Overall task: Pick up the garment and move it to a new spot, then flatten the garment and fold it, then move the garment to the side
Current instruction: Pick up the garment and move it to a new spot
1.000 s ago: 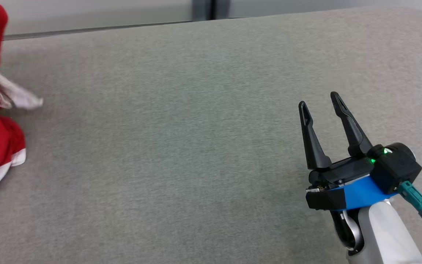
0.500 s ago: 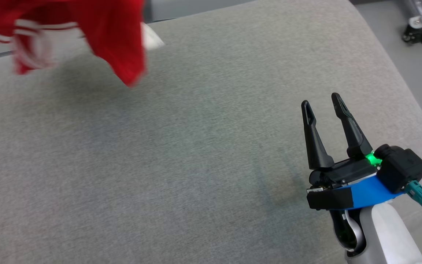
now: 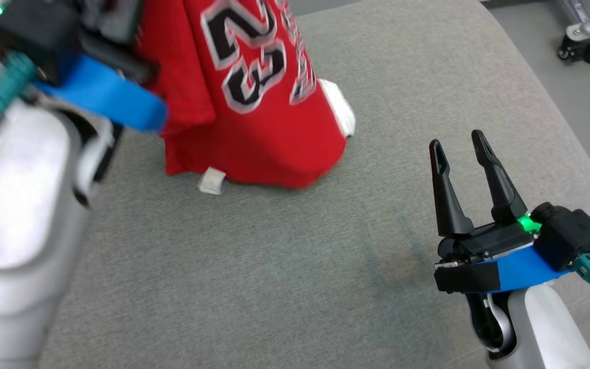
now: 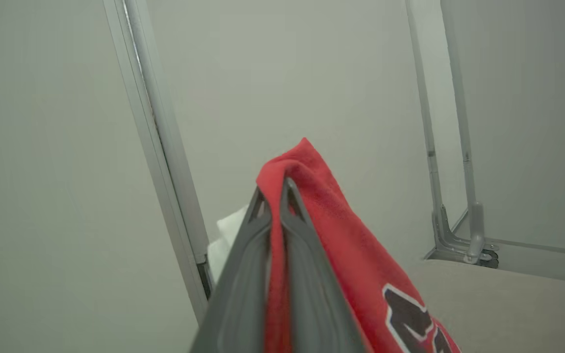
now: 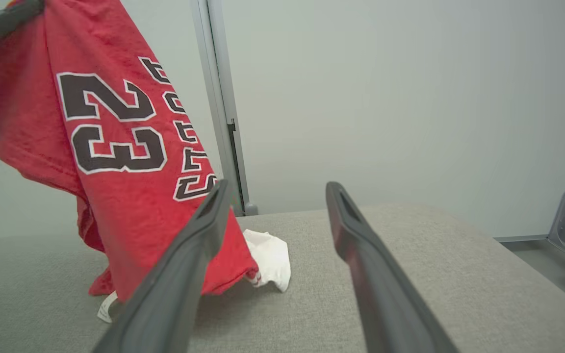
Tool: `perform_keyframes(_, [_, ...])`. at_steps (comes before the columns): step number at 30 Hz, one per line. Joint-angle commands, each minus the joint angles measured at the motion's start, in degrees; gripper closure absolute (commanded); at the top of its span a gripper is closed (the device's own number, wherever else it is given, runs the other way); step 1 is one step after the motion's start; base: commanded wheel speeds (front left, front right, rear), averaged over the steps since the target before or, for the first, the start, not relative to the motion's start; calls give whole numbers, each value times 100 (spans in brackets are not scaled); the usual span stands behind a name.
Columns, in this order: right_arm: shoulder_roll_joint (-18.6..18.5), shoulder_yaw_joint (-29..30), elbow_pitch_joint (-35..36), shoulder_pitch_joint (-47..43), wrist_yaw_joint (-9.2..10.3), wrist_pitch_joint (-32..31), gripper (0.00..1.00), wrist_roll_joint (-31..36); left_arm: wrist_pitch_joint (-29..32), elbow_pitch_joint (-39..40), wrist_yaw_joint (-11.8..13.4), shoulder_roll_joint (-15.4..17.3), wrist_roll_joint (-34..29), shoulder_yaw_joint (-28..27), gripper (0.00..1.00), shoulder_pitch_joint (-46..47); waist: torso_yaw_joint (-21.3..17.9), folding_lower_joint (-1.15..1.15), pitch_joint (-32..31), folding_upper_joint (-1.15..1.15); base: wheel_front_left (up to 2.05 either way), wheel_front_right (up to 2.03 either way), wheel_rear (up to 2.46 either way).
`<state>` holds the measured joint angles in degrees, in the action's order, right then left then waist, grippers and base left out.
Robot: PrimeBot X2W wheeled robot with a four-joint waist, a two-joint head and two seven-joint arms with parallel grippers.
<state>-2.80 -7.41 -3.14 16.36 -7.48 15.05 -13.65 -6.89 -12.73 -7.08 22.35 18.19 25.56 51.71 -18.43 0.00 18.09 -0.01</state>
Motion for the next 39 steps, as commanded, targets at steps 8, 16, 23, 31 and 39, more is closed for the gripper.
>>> perform_keyframes(8, [-18,-39,-72,-61,-3,20,0,62,-552,-544,274,-392,337,211,100,-1653,277,0,-66,1,0,0,0])
perform_keyframes(16, [-19,-34,-181,-96,-3,20,0,107,-796,-1145,253,-657,437,483,100,-2816,434,0,-112,1,0,0,0])
perform_keyframes(23, [-18,-22,-332,-162,-3,20,0,131,-837,-1215,336,-817,292,352,0,-3097,648,0,-312,1,0,0,0])
perform_keyframes(31, [-18,-45,-464,-280,-3,20,0,221,-837,-74,457,-965,-142,-705,0,-3626,914,0,-639,1,0,0,0])
perform_keyframes(39, [-19,-8,-568,-405,-3,20,0,319,-836,655,543,-1197,-618,-1885,0,-4308,1182,0,-893,1,0,0,0])
